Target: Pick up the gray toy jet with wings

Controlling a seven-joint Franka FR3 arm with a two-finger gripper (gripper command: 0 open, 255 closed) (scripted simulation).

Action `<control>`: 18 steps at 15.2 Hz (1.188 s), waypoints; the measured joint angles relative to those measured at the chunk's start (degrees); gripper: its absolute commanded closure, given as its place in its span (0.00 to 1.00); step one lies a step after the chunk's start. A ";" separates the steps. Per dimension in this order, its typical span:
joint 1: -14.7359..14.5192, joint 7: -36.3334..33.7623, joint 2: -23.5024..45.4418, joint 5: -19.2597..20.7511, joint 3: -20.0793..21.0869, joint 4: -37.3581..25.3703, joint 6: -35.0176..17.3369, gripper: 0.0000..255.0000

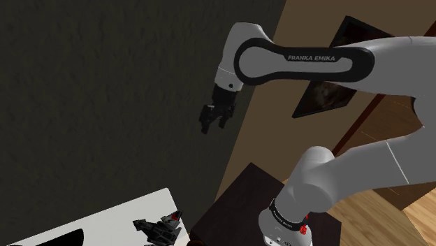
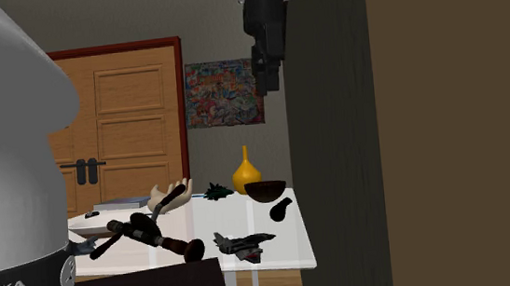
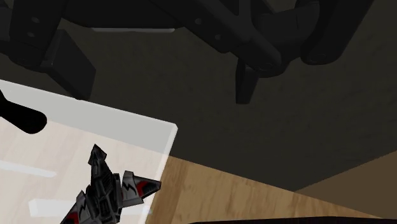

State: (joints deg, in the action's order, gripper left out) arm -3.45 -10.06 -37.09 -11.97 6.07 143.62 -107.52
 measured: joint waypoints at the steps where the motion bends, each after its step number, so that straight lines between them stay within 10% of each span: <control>1: -0.39 -0.71 1.04 -0.50 0.91 0.69 -1.57 0.00; 18: -6.05 -15.70 31.99 -1.64 14.63 -2.11 -27.12 0.00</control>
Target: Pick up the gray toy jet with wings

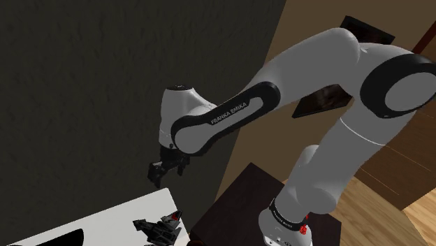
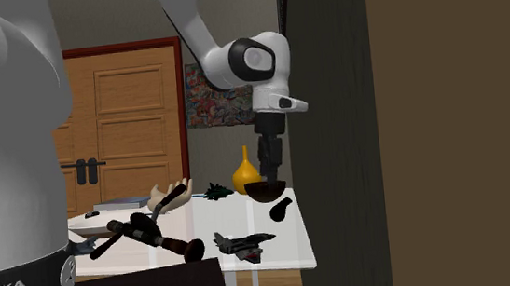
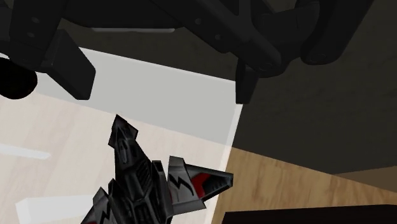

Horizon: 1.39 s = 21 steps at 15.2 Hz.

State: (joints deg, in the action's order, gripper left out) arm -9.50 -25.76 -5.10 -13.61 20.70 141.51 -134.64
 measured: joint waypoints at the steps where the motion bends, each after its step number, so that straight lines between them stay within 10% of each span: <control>1: -0.33 -1.34 2.64 0.76 0.65 -0.73 -1.65 0.00; 20: -9.46 -16.07 35.16 13.98 -1.70 -16.14 -15.29 0.00; 21: -9.53 -16.10 35.45 14.07 -1.79 -16.14 -15.58 1.00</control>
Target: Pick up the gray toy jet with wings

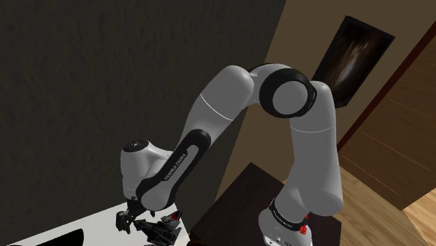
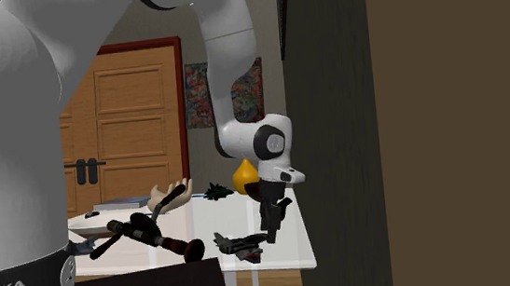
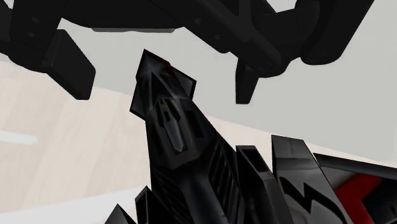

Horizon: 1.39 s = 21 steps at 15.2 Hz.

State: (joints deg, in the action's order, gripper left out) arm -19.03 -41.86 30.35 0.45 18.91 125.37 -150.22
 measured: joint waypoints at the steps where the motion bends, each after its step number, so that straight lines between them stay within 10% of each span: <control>1: -0.02 -0.03 0.03 0.04 -0.04 0.01 -0.09 1.00; 21: 1.69 0.78 -6.88 -2.33 2.10 1.11 5.59 1.00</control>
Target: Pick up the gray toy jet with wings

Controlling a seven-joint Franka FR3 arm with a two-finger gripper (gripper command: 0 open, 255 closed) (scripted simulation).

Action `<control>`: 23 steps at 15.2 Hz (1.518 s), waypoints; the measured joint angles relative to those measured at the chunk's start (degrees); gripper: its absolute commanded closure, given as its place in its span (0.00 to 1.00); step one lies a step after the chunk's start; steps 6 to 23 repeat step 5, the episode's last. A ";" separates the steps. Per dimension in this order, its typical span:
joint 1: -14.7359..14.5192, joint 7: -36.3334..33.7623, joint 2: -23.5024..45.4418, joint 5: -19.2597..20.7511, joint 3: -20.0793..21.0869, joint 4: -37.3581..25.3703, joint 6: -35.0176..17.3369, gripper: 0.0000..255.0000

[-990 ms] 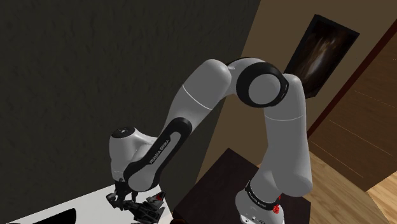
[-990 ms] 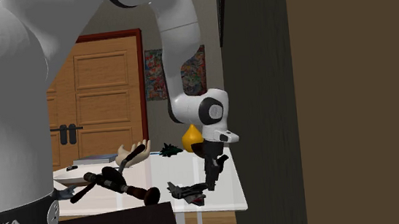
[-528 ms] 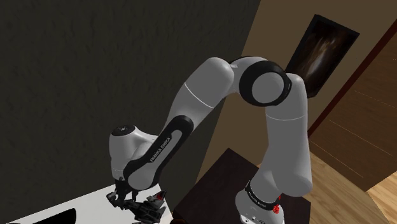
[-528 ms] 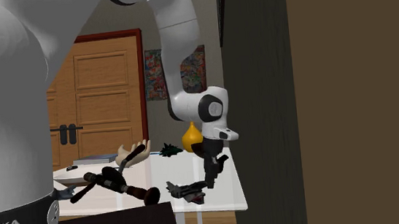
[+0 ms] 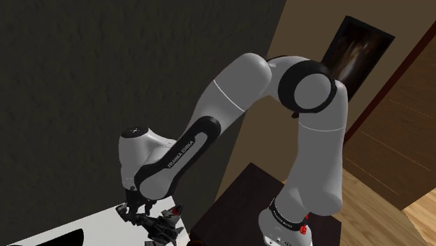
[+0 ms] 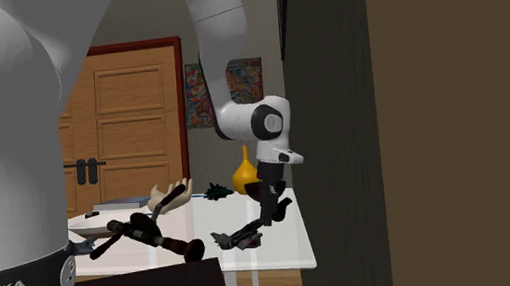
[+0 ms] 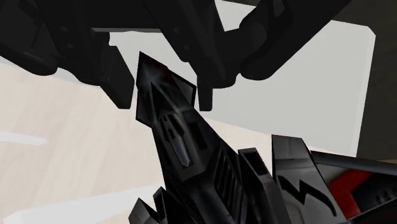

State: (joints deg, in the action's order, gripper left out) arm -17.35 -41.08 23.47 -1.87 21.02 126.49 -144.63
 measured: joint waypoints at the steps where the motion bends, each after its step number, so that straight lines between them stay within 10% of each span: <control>1: 0.12 0.03 -0.70 -0.24 0.20 0.08 0.59 1.00; 23: 0.64 0.35 -3.19 -1.17 0.85 0.05 3.01 1.00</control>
